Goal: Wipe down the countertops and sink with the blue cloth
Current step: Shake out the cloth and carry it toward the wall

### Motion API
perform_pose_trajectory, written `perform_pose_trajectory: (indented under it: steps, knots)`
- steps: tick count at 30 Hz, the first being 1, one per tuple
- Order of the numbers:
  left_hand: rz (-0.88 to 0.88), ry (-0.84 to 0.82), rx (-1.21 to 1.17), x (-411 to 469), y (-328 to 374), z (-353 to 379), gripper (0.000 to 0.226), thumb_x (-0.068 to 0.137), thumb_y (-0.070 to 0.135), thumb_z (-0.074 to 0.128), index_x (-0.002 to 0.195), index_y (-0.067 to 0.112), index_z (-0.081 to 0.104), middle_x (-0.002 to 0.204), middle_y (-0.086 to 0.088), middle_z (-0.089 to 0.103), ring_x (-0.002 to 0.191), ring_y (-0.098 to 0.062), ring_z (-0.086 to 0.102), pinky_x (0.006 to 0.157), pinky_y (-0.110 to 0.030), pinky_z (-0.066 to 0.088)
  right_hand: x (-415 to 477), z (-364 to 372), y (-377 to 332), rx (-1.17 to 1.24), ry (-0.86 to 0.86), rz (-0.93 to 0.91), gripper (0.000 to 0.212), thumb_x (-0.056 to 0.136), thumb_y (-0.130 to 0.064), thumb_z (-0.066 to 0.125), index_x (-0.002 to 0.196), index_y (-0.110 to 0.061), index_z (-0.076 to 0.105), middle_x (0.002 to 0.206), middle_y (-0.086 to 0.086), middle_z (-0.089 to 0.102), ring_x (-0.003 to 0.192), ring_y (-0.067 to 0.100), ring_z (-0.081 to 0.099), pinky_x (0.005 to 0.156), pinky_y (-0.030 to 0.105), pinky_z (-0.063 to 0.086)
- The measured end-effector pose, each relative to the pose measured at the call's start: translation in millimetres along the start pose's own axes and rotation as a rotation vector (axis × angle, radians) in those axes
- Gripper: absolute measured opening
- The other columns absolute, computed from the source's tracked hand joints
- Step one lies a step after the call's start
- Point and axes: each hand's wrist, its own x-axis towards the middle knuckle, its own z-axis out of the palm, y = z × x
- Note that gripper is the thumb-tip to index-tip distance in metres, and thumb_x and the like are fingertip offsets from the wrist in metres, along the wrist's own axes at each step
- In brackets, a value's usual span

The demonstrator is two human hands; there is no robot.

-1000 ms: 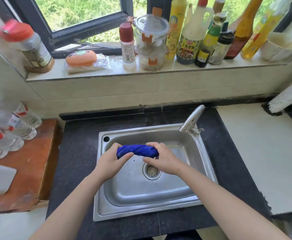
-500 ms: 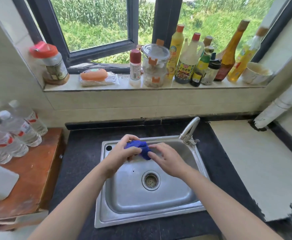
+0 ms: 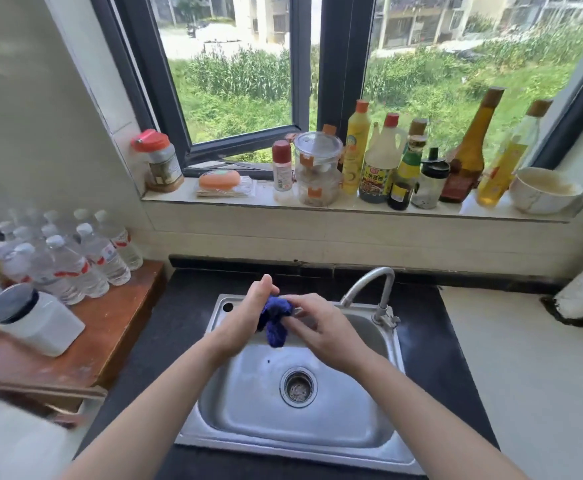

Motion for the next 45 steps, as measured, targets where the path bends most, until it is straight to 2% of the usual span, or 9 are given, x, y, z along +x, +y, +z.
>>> perform_pose_trajectory:
  steps: [4, 8, 15, 22, 28, 33, 35, 40, 45]
  knots:
    - [0.0, 0.173, 0.15, -7, -16, 6, 0.072, 0.084, 0.084, 0.029, 0.102, 0.02, 0.055, 0.099, -0.003, 0.062, 0.093, -0.02, 0.059, 0.089, -0.038, 0.045, -10, -10, 20, 0.203, 0.104, 0.19, 0.009, 0.099, -0.035, 0.06, 0.101, -0.027, 0.061, 0.096, -0.004, 0.072, 0.091, 0.011, 0.067, 0.083, 0.036, 0.055]
    - [0.0, 0.39, 0.337, -30, -38, -2, 0.02, 0.085, 0.04, 0.074, 0.09, 0.027, 0.06, 0.081, 0.007, 0.066, 0.07, -0.008, 0.059, 0.069, -0.024, 0.046, -14, -16, 51, 0.495, 0.248, 0.506, 0.011, 0.1, -0.028, 0.054, 0.103, -0.018, 0.058, 0.107, 0.011, 0.067, 0.094, 0.024, 0.067, 0.077, 0.04, 0.061]
    - [-0.058, 0.826, 0.479, -77, -52, -38, 0.017, 0.09, 0.033, 0.069, 0.073, 0.031, 0.07, 0.075, 0.007, 0.07, 0.077, -0.02, 0.063, 0.071, -0.029, 0.042, -19, -42, 73, 0.807, 0.424, 0.697, 0.011, 0.095, -0.023, 0.067, 0.099, -0.013, 0.065, 0.078, 0.002, 0.064, 0.063, 0.014, 0.057, 0.059, 0.027, 0.05]
    - [0.221, 0.851, 0.219, -118, -17, -57, 0.023, 0.089, 0.027, 0.071, 0.071, 0.041, 0.072, 0.076, 0.023, 0.071, 0.072, 0.002, 0.061, 0.077, -0.018, 0.048, -38, 0, 29, -0.122, 0.048, 0.536, 0.069, 0.082, -0.017, 0.071, 0.144, -0.019, 0.039, 0.137, 0.012, 0.047, 0.124, 0.028, 0.049, 0.102, 0.041, 0.045]
    - [0.357, 0.867, 0.012, -226, 7, -84, 0.005, 0.087, 0.02, 0.073, 0.083, 0.02, 0.077, 0.072, 0.018, 0.072, 0.071, 0.002, 0.063, 0.075, -0.016, 0.048, -42, 118, -105, 0.143, -0.445, 0.149, 0.11, 0.079, -0.044, 0.082, 0.16, -0.03, 0.008, 0.155, -0.013, 0.022, 0.148, 0.006, 0.014, 0.121, 0.036, 0.022]
    - [0.366, 0.957, -0.107, -347, -11, -146, 0.009, 0.08, 0.037, 0.074, 0.075, 0.031, 0.078, 0.074, 0.011, 0.073, 0.071, -0.007, 0.065, 0.073, -0.025, 0.05, -77, 241, -208, 0.215, -0.61, 0.002, 0.049, 0.092, -0.035, 0.072, 0.136, -0.037, 0.052, 0.126, -0.01, 0.058, 0.117, 0.003, 0.053, 0.094, 0.014, 0.04]
    - [0.343, 1.046, -0.147, -396, -29, -173, 0.011, 0.073, 0.044, 0.074, 0.075, 0.034, 0.079, 0.075, 0.012, 0.074, 0.071, -0.007, 0.064, 0.074, -0.028, 0.049, -98, 288, -242, 0.309, -0.731, 0.004, 0.059, 0.088, -0.031, 0.076, 0.136, -0.046, 0.045, 0.126, -0.006, 0.055, 0.114, 0.004, 0.052, 0.086, 0.005, 0.042]
    - [0.288, 1.169, -0.133, -503, -77, -216, 0.005, 0.084, 0.024, 0.075, 0.08, 0.025, 0.078, 0.076, 0.009, 0.074, 0.071, -0.005, 0.063, 0.07, -0.021, 0.052, -149, 406, -308, 0.26, -0.859, -0.103, 0.043, 0.079, -0.057, 0.076, 0.115, -0.036, 0.065, 0.109, -0.007, 0.073, 0.104, 0.016, 0.069, 0.096, 0.044, 0.055]
    - [0.061, 1.43, 0.141, -612, -149, -258, 0.014, 0.087, 0.027, 0.074, 0.076, 0.036, 0.074, 0.076, 0.023, 0.073, 0.074, 0.005, 0.066, 0.071, -0.011, 0.048, -168, 456, -345, 0.301, -0.752, -0.162, 0.01, 0.092, -0.022, 0.072, 0.1, -0.016, 0.069, 0.079, -0.007, 0.07, 0.07, 0.004, 0.065, 0.068, 0.022, 0.05]
